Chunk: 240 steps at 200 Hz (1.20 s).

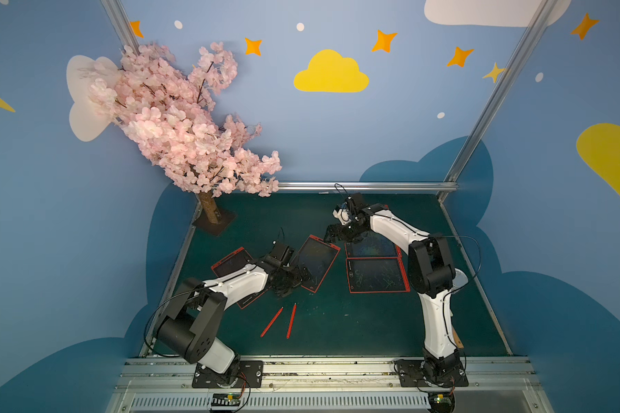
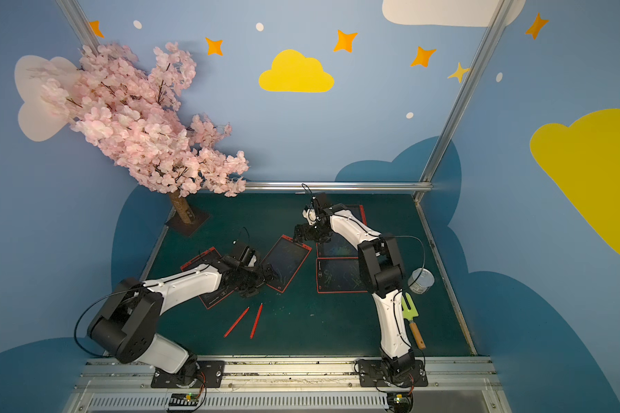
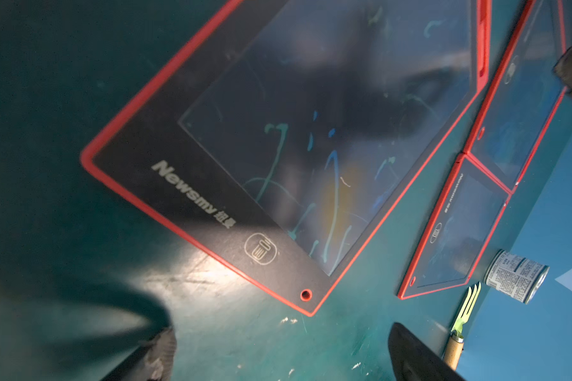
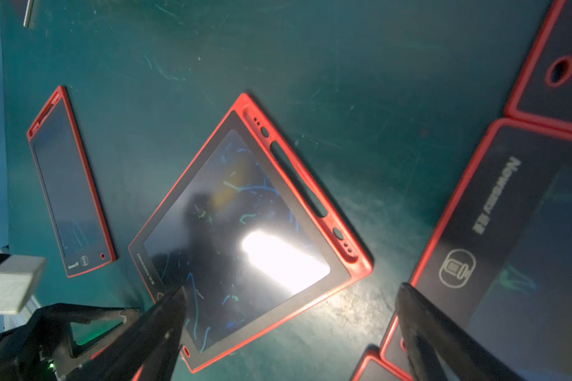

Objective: Place the stylus back onto the writing tablet
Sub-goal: Adjust the writing tablet at the center of the board.

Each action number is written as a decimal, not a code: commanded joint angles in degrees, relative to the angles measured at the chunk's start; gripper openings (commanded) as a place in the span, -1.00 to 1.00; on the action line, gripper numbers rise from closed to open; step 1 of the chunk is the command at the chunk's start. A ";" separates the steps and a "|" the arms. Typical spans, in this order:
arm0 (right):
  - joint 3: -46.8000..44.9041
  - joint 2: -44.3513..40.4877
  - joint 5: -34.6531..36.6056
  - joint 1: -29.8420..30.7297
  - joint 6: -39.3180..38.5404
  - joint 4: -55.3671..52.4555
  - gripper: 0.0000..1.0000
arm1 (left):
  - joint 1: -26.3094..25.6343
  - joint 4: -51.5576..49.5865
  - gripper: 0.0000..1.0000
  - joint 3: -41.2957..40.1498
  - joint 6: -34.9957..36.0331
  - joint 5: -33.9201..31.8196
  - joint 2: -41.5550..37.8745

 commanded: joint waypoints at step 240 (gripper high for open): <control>-7.63 0.73 -6.64 1.81 1.92 3.61 0.92 | 3.36 -2.40 0.99 8.60 0.53 -2.89 10.06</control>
